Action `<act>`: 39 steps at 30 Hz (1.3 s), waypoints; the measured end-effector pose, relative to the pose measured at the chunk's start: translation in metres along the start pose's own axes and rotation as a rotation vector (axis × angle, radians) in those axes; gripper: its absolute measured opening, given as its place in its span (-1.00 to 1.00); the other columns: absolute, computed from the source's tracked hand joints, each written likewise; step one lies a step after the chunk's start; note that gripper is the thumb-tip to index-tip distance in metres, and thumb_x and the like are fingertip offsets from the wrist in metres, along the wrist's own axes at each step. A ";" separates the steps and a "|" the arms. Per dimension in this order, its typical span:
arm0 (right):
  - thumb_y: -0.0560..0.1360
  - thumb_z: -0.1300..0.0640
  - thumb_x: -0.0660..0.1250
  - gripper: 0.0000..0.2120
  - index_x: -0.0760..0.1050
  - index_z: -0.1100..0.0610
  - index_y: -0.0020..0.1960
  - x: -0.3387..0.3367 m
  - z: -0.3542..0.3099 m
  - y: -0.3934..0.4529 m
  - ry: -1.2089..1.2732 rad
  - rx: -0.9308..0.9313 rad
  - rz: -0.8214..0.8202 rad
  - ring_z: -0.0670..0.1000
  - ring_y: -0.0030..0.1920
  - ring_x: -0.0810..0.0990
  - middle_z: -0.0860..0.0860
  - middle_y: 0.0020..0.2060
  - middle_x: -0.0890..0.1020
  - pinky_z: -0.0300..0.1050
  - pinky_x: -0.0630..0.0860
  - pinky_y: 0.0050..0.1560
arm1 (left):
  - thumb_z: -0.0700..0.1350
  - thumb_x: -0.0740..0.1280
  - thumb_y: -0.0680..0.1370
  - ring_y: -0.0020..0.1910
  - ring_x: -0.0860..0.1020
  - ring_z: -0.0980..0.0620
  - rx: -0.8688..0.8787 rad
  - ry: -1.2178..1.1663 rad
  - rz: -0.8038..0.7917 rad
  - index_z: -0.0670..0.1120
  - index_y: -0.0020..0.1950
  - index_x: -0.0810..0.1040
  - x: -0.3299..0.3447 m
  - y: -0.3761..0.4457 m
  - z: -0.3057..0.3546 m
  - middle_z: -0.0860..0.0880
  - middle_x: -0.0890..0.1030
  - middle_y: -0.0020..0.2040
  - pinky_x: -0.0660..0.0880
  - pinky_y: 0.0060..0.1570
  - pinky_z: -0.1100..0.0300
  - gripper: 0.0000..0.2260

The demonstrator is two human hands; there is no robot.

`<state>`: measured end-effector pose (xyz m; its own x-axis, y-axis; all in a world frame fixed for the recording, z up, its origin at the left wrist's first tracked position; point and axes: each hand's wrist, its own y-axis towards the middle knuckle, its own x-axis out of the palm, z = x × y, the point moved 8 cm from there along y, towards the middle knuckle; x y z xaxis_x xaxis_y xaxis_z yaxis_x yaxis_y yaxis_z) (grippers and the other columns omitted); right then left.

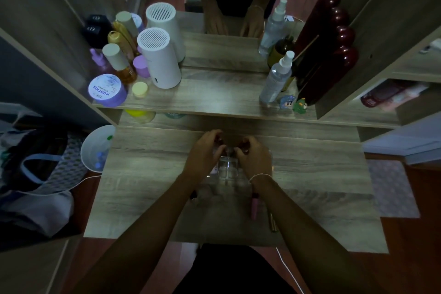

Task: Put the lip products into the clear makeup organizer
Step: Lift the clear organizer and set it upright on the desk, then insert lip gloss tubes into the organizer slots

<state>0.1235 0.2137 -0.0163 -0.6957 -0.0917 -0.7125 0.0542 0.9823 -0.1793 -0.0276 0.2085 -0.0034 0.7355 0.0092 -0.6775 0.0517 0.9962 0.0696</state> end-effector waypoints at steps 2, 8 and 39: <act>0.43 0.14 0.41 -0.76 0.53 0.15 0.08 -0.001 -0.001 0.000 0.013 0.002 0.003 0.09 -0.05 0.65 0.10 -0.07 0.69 0.04 0.58 0.02 | -0.22 0.40 0.47 0.07 0.55 -0.05 0.006 -0.010 0.005 -0.17 0.24 0.45 -0.001 -0.001 0.001 -0.17 0.59 0.12 0.40 0.05 0.24 -0.65; 0.40 0.13 0.43 -0.73 0.52 0.12 0.08 -0.008 -0.003 -0.003 0.048 0.008 0.031 0.08 -0.04 0.65 0.09 -0.05 0.69 0.07 0.58 0.06 | -0.19 0.40 0.48 0.07 0.53 -0.01 -0.006 -0.019 0.016 -0.15 0.23 0.46 -0.005 -0.007 0.001 -0.15 0.57 0.12 0.35 0.01 0.31 -0.67; 0.41 0.31 0.28 -0.75 0.55 0.16 0.07 -0.101 0.110 -0.092 0.062 0.133 0.368 0.15 -0.12 0.61 0.13 -0.17 0.65 -0.05 0.52 -0.05 | -0.21 0.28 0.53 -0.04 0.53 -0.20 0.212 0.144 -0.351 -0.23 0.14 0.50 0.099 -0.092 0.069 -0.23 0.54 0.06 0.51 -0.11 -0.02 -0.79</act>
<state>0.2676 0.1142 -0.0027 -0.6544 0.2766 -0.7038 0.3973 0.9176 -0.0088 0.0873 0.1116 -0.0264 0.5477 -0.3003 -0.7809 0.4305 0.9015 -0.0447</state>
